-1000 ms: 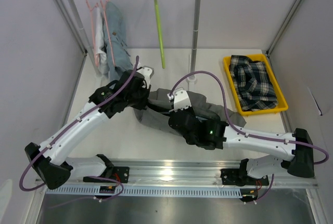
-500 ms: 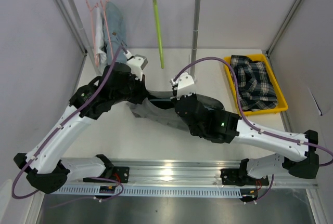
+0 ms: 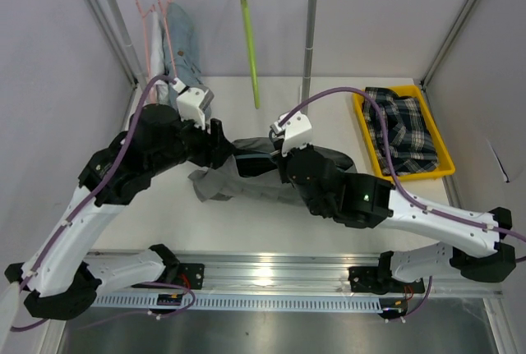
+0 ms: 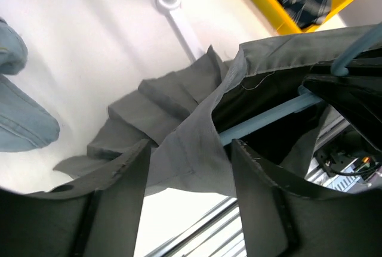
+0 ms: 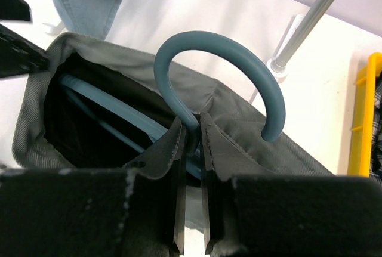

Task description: Place the skirt on the hanger

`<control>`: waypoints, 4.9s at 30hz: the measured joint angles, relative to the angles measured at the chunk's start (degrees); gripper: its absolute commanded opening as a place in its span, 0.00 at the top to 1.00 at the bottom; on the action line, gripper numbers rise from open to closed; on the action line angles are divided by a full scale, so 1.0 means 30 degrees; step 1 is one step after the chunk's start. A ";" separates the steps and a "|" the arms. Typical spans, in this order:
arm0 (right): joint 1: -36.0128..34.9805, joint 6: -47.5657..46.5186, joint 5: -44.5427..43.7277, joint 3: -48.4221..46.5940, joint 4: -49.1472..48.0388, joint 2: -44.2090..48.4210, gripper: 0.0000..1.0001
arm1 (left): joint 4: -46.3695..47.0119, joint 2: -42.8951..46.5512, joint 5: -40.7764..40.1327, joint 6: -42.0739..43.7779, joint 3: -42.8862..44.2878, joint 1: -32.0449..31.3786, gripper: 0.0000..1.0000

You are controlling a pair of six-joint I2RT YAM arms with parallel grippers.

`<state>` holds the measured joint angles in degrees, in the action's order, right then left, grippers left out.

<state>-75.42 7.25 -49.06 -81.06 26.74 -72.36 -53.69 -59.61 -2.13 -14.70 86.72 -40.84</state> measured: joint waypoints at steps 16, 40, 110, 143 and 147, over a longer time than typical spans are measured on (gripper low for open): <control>0.1647 -0.0182 0.4801 -0.0539 0.1770 0.3402 1.00 | 0.4765 0.3796 0.4940 0.3016 -0.1457 -0.0029 0.32; 0.2098 -0.0379 0.7125 -0.1311 0.2681 0.3840 1.00 | 0.4903 0.2098 1.1650 0.4918 -0.3978 -0.0044 0.33; 0.7023 0.3767 0.3861 0.0699 0.2958 0.5268 0.03 | 0.0918 -0.1282 -0.9726 -0.0561 0.2856 0.0073 1.00; 0.7184 0.3628 0.4014 0.0867 0.3140 0.6441 0.02 | 0.4466 -0.9377 -0.5158 0.1916 1.0411 0.6244 1.00; 0.7220 0.3643 0.4029 0.1217 0.3111 0.6492 0.02 | 0.4371 -0.9602 -0.4007 0.1931 1.0411 0.6819 1.00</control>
<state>-53.76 18.17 -36.97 -77.41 36.07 -52.88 -40.58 -88.42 -14.15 -8.91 117.95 -20.38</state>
